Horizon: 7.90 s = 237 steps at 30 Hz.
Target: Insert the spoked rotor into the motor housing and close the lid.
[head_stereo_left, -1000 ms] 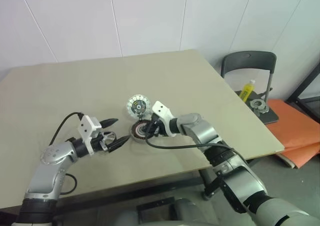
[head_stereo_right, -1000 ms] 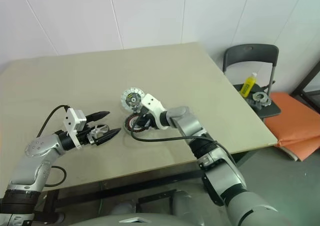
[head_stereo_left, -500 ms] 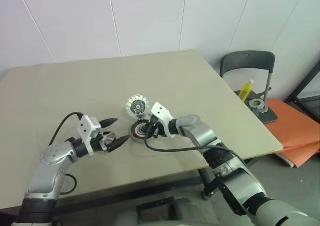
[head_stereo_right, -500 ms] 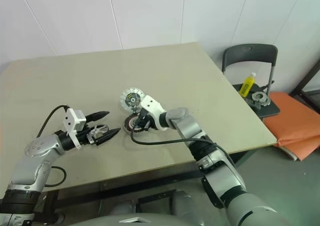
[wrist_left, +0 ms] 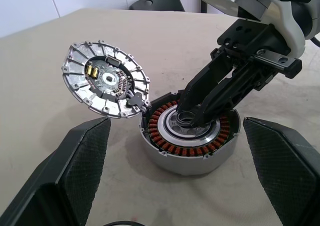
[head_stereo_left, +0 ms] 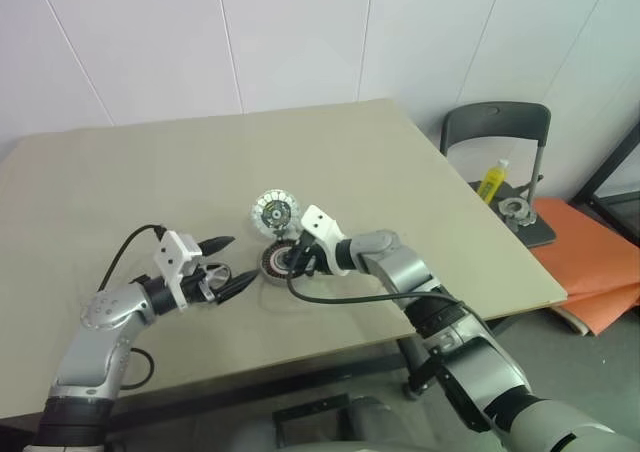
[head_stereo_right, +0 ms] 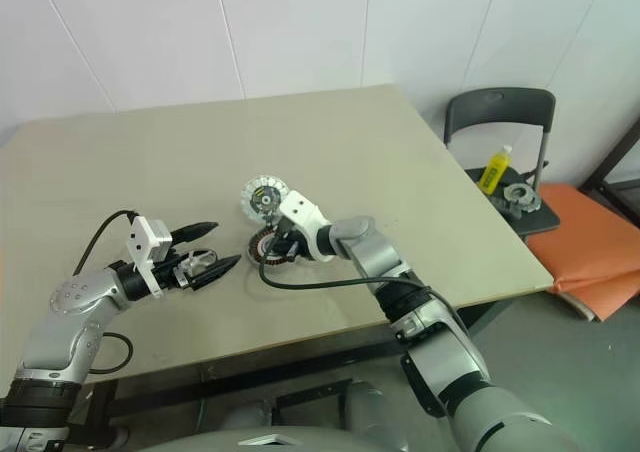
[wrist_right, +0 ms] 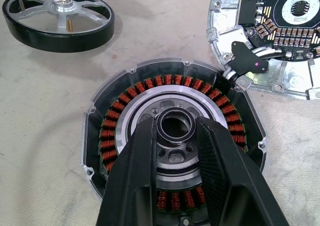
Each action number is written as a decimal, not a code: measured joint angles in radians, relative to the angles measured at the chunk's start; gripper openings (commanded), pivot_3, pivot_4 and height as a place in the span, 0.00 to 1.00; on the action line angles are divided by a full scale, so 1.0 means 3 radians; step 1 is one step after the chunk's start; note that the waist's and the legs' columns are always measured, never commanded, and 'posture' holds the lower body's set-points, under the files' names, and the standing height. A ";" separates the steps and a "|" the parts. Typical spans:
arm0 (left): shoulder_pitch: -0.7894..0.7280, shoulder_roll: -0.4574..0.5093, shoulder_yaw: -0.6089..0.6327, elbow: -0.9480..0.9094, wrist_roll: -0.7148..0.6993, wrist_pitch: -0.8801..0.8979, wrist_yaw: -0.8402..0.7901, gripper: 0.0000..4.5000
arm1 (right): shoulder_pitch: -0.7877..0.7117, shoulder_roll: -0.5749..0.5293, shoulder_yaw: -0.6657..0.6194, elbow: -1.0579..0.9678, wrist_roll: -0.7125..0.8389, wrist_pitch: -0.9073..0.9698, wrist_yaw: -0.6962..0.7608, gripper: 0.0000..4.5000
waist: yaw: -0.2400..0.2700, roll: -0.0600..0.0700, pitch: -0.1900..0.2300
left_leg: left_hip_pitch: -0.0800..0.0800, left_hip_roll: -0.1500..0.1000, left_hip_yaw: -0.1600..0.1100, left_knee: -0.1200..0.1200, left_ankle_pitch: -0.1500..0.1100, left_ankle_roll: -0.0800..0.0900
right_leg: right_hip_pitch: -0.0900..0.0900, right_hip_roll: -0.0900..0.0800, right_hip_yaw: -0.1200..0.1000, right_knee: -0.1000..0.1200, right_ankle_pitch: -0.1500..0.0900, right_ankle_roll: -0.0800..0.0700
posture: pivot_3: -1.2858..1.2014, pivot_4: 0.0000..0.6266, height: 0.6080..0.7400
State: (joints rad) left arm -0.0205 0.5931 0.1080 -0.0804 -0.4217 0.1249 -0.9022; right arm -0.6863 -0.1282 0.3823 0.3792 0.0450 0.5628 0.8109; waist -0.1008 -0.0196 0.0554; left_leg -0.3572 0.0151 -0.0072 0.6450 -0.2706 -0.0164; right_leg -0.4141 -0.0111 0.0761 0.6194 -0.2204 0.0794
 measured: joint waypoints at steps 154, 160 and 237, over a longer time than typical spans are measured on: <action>0.0702 -0.0904 0.0920 -0.0461 -0.4017 0.2112 0.3889 0.26 | 0.0168 -0.0842 -0.0287 -0.0735 0.0622 -0.0572 0.1471 0.00 | 0.0015 -0.0003 -0.0001 | -0.0002 -0.0010 0.0002 0.0000 -0.0005 -0.0009 | 0.0001 -0.0001 -0.0003 -0.0017 -0.0002 -0.0005 | 0.52 0.00 1.00; 0.0615 -0.0901 0.0914 -0.0435 -0.4125 0.2113 0.3895 0.10 | 0.0173 -0.0944 -0.0289 -0.0764 0.0689 -0.0513 0.1508 0.00 | 0.0016 -0.0003 -0.0001 | 0.0000 -0.0009 0.0000 0.0000 -0.0006 -0.0011 | 0.0003 -0.0001 -0.0004 -0.0018 -0.0002 -0.0004 | 0.52 0.00 1.00; -0.1055 -0.1045 0.0683 0.1369 -0.3383 0.3559 0.2454 0.10 | 0.0640 -0.1536 -0.0511 -0.1279 0.1117 -0.0112 0.1481 0.00 | 0.0019 -0.0007 0.0002 | -0.0006 -0.0015 -0.0004 0.0000 -0.0006 -0.0011 | 0.0003 0.0000 -0.0006 -0.0024 -0.0003 -0.0003 | 0.52 0.00 1.00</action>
State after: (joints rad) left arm -0.3369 0.2795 0.3129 0.3302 -1.4366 1.1927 -0.1660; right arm -0.4944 -0.5891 0.2291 -0.0045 0.3800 0.5293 1.2553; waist -0.0952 -0.0217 0.0559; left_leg -0.3589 0.0107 -0.0084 0.6450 -0.2724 -0.0197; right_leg -0.4133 -0.0112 0.0743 0.6123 -0.2212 0.0786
